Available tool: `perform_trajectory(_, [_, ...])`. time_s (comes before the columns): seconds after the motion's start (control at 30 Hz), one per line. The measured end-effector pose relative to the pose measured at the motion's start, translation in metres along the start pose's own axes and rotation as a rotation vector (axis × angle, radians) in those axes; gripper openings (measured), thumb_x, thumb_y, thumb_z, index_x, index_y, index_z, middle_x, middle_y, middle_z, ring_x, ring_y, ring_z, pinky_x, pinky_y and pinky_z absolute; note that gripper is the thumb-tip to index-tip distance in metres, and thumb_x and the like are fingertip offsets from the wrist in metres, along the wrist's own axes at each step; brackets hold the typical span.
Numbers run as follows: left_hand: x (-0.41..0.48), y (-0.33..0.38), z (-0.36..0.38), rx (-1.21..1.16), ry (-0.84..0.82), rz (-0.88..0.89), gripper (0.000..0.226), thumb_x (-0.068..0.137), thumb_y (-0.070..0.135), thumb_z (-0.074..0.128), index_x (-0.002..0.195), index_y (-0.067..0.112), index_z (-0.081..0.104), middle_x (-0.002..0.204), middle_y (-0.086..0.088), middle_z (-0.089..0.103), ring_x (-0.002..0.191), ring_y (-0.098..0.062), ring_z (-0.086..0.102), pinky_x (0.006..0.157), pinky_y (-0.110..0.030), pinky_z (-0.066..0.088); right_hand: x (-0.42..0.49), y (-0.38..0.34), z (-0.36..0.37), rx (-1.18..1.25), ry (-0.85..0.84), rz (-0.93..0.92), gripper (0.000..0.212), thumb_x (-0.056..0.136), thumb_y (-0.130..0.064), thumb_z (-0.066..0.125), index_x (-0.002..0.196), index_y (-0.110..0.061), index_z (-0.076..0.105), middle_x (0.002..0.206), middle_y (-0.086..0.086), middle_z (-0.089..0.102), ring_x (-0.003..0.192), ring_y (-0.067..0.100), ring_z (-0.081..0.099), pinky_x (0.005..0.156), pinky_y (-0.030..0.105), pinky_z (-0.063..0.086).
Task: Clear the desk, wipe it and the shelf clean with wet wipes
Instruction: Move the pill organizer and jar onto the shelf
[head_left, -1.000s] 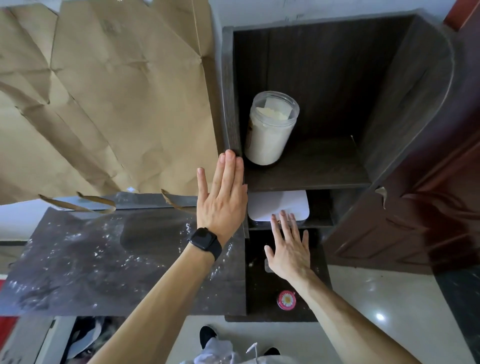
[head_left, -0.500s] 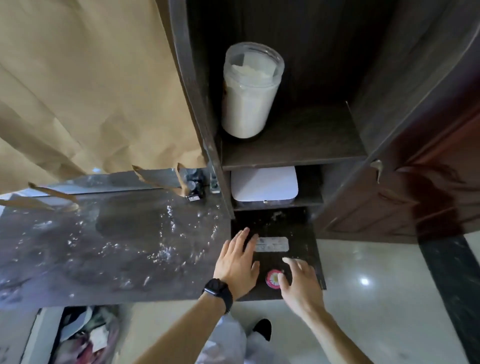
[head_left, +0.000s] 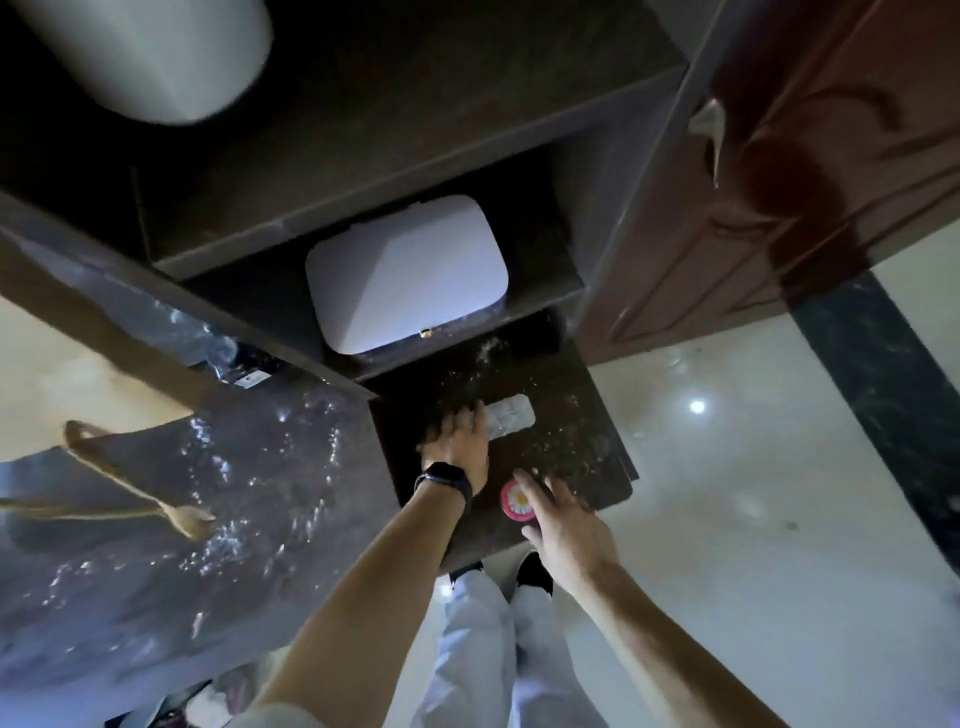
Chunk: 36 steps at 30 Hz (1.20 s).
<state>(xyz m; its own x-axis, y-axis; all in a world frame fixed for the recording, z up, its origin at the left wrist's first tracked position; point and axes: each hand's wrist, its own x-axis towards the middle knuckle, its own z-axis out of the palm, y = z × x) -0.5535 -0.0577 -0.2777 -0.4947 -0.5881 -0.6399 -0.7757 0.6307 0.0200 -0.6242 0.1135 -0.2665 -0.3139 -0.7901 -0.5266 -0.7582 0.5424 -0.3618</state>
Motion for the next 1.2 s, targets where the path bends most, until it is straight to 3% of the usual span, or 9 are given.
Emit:
perform_trajectory(0.1, [0.008,0.001,0.001,0.142,0.044,0.015,0.061,0.1,0.022,0.045,0.154,0.01,0.017,0.144,-0.014,0.036,0.132,-0.034,0.039,0.105,-0.048,0.04,0.006,-0.002,0.002,-0.043,0.02,-0.011,0.076,0.093,-0.04,0.064,0.154,-0.033,0.019,0.148,0.006,0.039,0.117,0.031,0.059,0.09,0.042,0.058])
perform_trajectory(0.23, [0.014,0.0,0.001,0.206,0.064,-0.021,0.046,0.098,0.022,0.05,0.14,0.009,0.039,0.134,-0.013,0.04,0.124,-0.032,0.043,0.099,-0.045,0.043,0.014,-0.011,0.008,-0.048,0.076,-0.026,0.076,0.088,-0.035,0.072,0.151,-0.03,0.03,0.144,0.008,0.046,0.104,0.032,0.065,0.08,0.042,0.061])
perform_trajectory(0.4, [0.001,-0.002,-0.018,0.234,0.065,0.003,0.057,0.088,0.045,0.057,0.13,0.007,0.049,0.129,-0.013,0.053,0.118,-0.031,0.049,0.094,-0.041,0.042,0.01,-0.019,-0.001,0.162,0.069,0.083,0.061,0.093,-0.034,0.065,0.145,-0.024,0.035,0.135,0.006,0.049,0.107,0.028,0.064,0.089,0.038,0.057])
perform_trajectory(0.6, [-0.064,-0.009,-0.057,-0.505,-0.079,-0.191,0.057,0.068,0.066,0.059,0.102,0.02,0.065,0.095,-0.002,0.069,0.086,-0.024,0.067,0.063,-0.029,0.047,-0.03,-0.022,-0.054,0.38,0.158,0.173,0.067,0.086,-0.055,0.067,0.14,-0.023,0.043,0.123,0.007,0.061,0.104,0.02,0.064,0.089,0.026,0.055])
perform_trajectory(0.7, [-0.111,-0.019,-0.069,-0.682,-0.078,-0.15,0.051,0.068,0.064,0.053,0.086,0.019,0.068,0.076,0.002,0.067,0.07,-0.018,0.065,0.053,-0.026,0.043,-0.057,-0.027,-0.088,0.426,0.229,0.154,0.07,0.083,-0.055,0.071,0.14,-0.027,0.044,0.126,0.002,0.062,0.11,0.019,0.062,0.095,0.032,0.053])
perform_trajectory(0.8, [-0.155,-0.026,-0.082,-0.788,0.021,-0.146,0.04,0.071,0.06,0.055,0.074,0.021,0.068,0.067,0.003,0.066,0.064,-0.015,0.064,0.055,-0.028,0.047,-0.077,-0.033,-0.124,0.495,0.3,0.111,0.065,0.081,-0.051,0.075,0.136,-0.031,0.047,0.122,-0.007,0.063,0.106,0.011,0.063,0.093,0.028,0.053])
perform_trajectory(0.93, [-0.195,-0.03,-0.093,-0.9,0.167,-0.229,0.038,0.078,0.06,0.06,0.095,0.026,0.067,0.086,0.006,0.071,0.081,-0.017,0.067,0.074,-0.032,0.056,-0.086,-0.044,-0.165,0.638,0.313,0.039,0.061,0.078,-0.046,0.079,0.131,-0.037,0.051,0.117,-0.012,0.065,0.099,0.004,0.067,0.082,0.012,0.051])
perform_trajectory(1.03, [-0.214,-0.023,-0.103,-1.018,0.314,-0.302,0.05,0.082,0.057,0.065,0.118,0.024,0.061,0.099,0.011,0.066,0.088,-0.012,0.064,0.076,-0.025,0.052,-0.083,-0.049,-0.188,0.651,0.325,-0.05,0.061,0.077,-0.045,0.081,0.13,-0.037,0.052,0.113,-0.013,0.067,0.097,0.0,0.066,0.076,0.004,0.048])
perform_trajectory(1.2, [-0.214,-0.002,-0.14,-1.179,0.583,-0.448,0.045,0.082,0.052,0.069,0.118,0.026,0.06,0.097,0.012,0.063,0.086,-0.011,0.058,0.074,-0.023,0.04,-0.06,-0.067,-0.224,0.577,0.365,-0.2,0.064,0.078,-0.048,0.079,0.133,-0.035,0.05,0.119,-0.015,0.061,0.103,0.004,0.062,0.087,0.021,0.049])
